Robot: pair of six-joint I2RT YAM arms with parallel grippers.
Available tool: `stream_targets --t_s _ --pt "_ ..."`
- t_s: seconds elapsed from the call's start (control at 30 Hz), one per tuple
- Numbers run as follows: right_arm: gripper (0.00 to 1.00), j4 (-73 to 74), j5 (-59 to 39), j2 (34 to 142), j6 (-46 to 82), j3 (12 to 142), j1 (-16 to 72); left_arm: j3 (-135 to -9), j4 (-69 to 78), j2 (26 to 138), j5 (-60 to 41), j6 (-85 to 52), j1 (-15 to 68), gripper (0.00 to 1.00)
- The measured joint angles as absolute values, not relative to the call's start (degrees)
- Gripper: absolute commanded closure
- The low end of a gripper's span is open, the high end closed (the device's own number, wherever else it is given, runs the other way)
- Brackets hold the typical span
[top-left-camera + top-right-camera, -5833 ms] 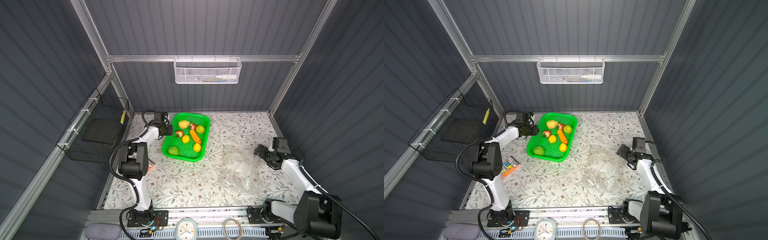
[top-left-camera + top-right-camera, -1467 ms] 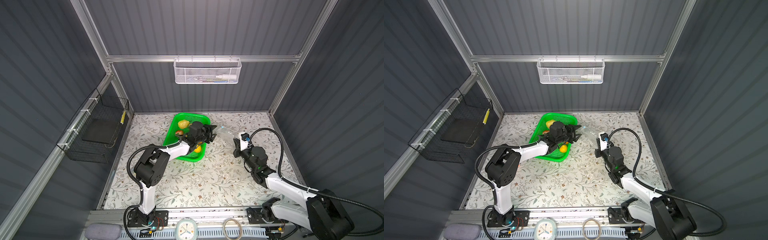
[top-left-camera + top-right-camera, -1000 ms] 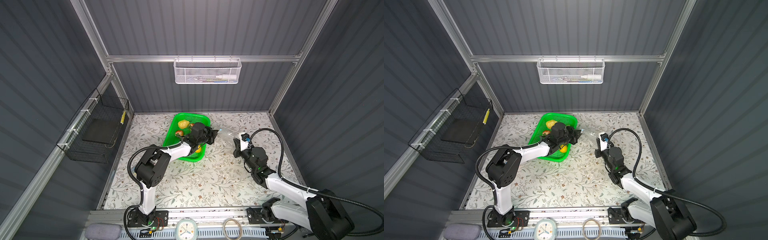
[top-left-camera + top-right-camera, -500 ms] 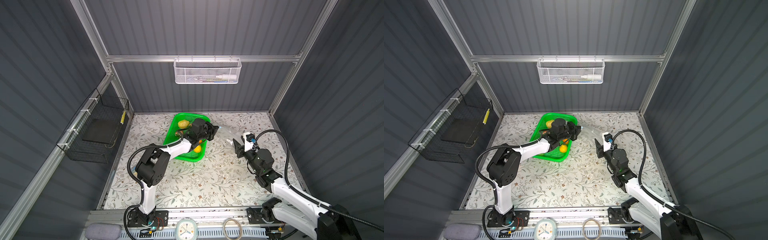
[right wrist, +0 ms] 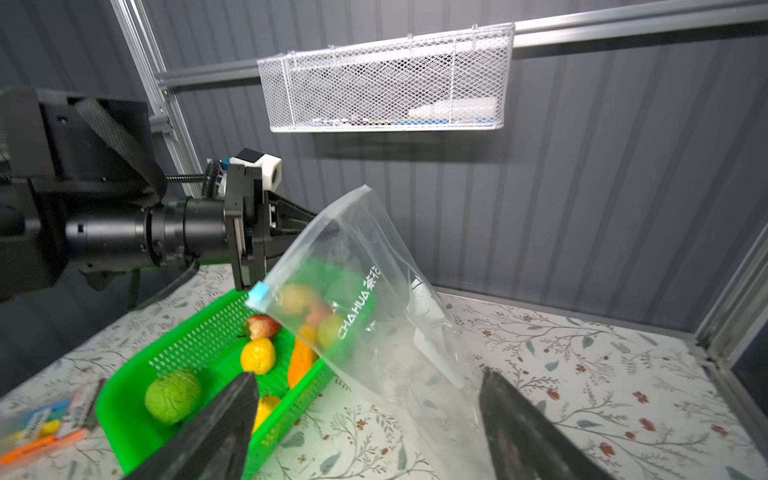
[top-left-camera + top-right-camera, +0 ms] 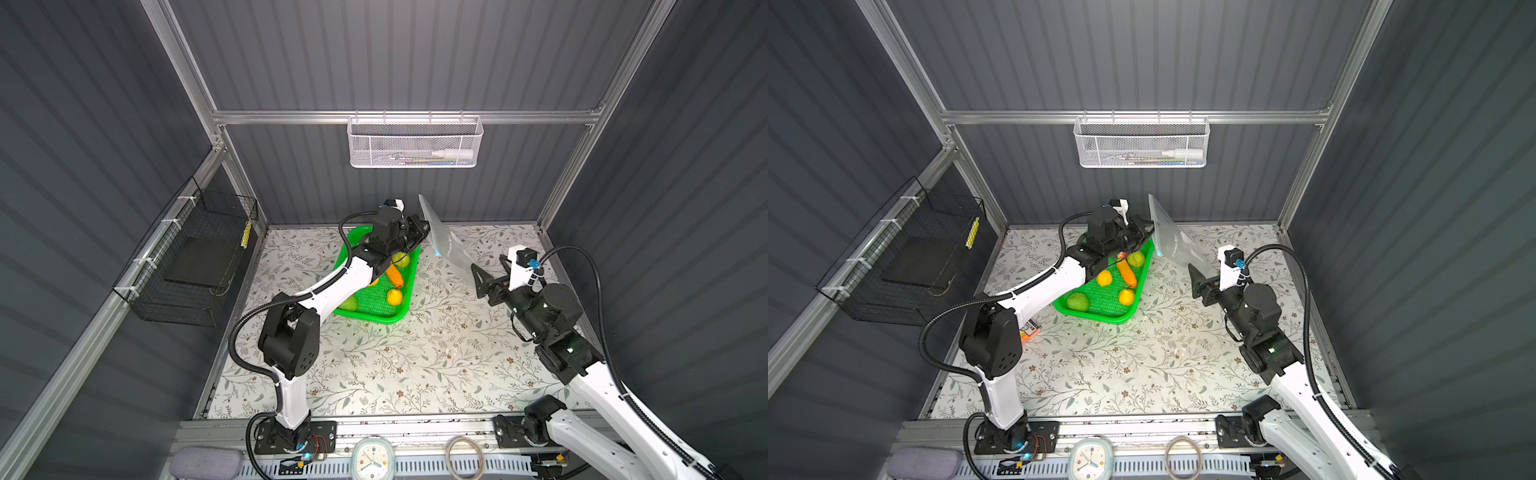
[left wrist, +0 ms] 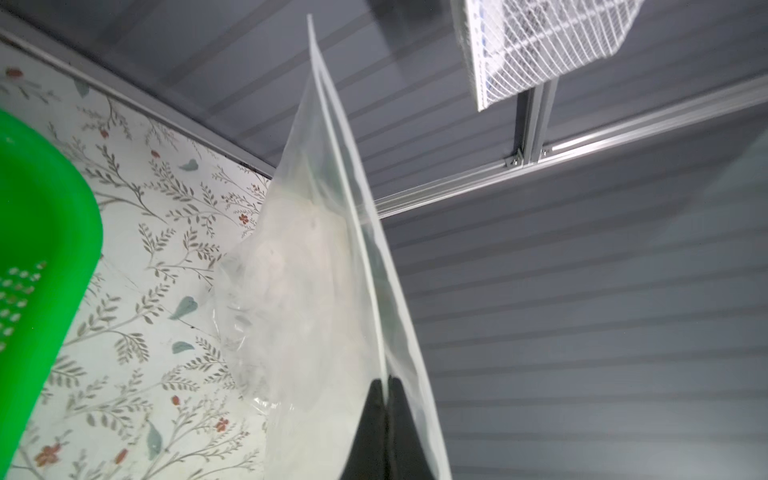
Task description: Place the food in the zip-top bag and seal the zipper
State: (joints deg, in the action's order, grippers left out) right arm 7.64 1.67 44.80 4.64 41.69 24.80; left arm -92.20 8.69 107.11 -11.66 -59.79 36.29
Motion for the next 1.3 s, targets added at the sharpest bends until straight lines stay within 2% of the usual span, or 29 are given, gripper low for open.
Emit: stream_targets --t_s 0.3,0.5,0.7,0.93,1.3 --pt "0.02 -2.8 -0.9 53.3 12.9 51.4 24.3 -92.1 1.0 101.8 -11.1 -40.3 40.2 1.0" --pt "0.2 -10.2 -2.9 58.4 20.6 59.3 24.3 -87.8 -0.9 98.2 -8.0 -33.4 43.2 1.0" --pt "0.28 -14.1 -2.9 59.4 30.5 62.8 24.3 -84.5 -0.4 97.8 -5.7 -32.1 46.0 1.0" --pt "0.29 -16.5 -3.0 61.3 36.9 63.0 24.3 -84.4 1.3 98.3 -4.8 -32.1 48.4 1.0" --pt "0.3 -21.4 -0.7 63.0 38.4 67.0 24.6 -84.4 2.6 100.5 -3.7 -32.1 50.3 1.0"
